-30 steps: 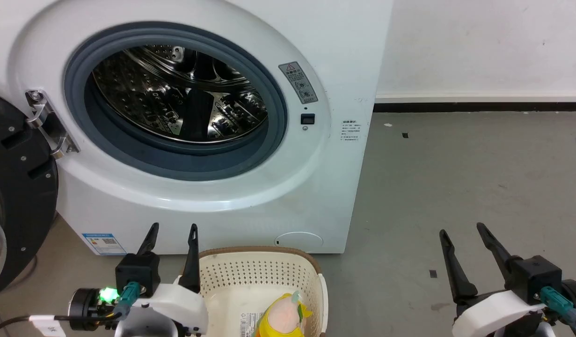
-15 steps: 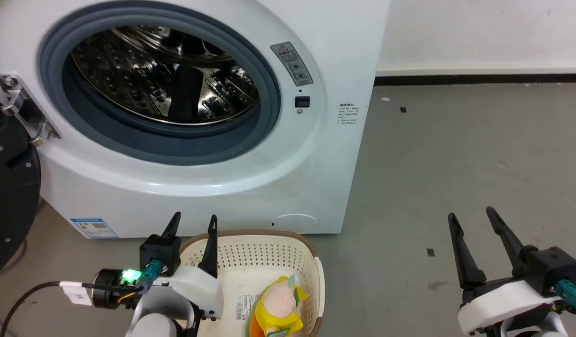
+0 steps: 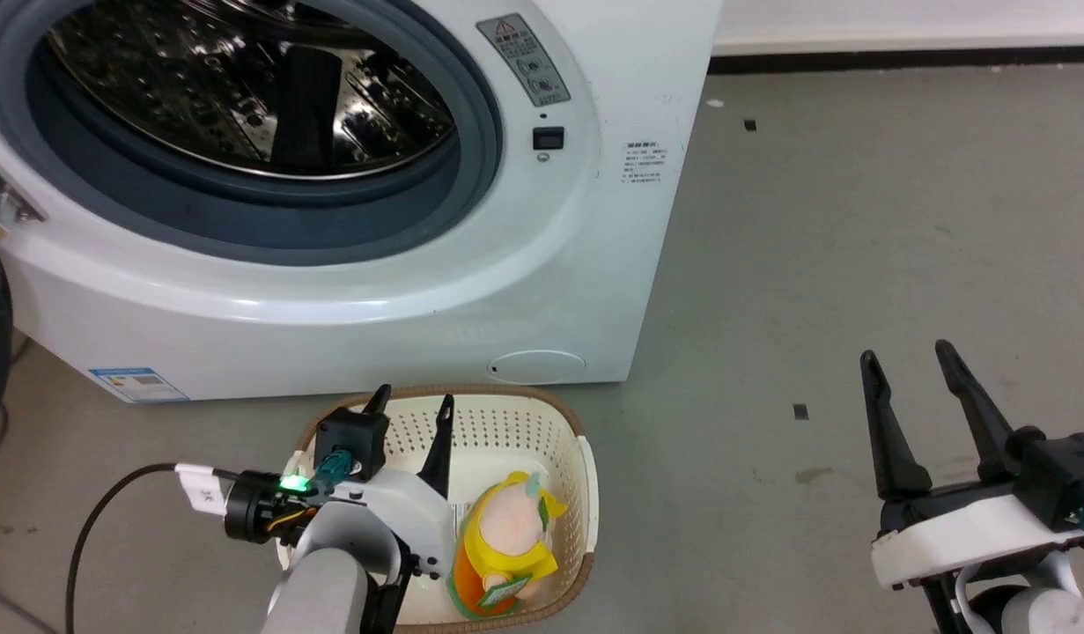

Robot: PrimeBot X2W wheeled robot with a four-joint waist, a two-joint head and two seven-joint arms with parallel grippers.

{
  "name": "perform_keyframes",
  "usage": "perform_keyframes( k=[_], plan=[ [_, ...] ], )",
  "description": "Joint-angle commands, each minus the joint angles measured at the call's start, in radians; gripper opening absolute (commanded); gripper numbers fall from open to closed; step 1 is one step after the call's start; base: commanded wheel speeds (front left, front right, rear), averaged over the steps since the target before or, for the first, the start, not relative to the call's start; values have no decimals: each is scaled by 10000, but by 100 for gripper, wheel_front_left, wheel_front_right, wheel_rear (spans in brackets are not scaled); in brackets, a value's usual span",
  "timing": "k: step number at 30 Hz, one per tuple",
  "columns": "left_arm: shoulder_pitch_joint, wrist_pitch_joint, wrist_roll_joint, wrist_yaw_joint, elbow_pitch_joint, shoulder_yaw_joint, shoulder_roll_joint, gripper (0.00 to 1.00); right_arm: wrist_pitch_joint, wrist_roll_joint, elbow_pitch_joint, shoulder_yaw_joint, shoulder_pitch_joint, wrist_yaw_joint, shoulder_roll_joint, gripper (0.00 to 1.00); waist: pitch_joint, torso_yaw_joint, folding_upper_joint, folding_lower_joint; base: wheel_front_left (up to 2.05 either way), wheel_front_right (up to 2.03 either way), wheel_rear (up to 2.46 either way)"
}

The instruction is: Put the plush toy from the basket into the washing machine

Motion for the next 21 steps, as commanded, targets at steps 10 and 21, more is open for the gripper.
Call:
perform_keyframes(
  k=[10,21],
  plan=[
    [-923,96,-249,-72,1303,-572,48,100,-260,440,-269,-90,-556,-3,-1,100,997,-373,0,0,0,0,0],
    [-1731,547,-440,-185,2488,-1142,239,100,-489,860,-488,-208,-1041,-4,-1,100,2095,-647,0,0,0,0,0]
  ],
)
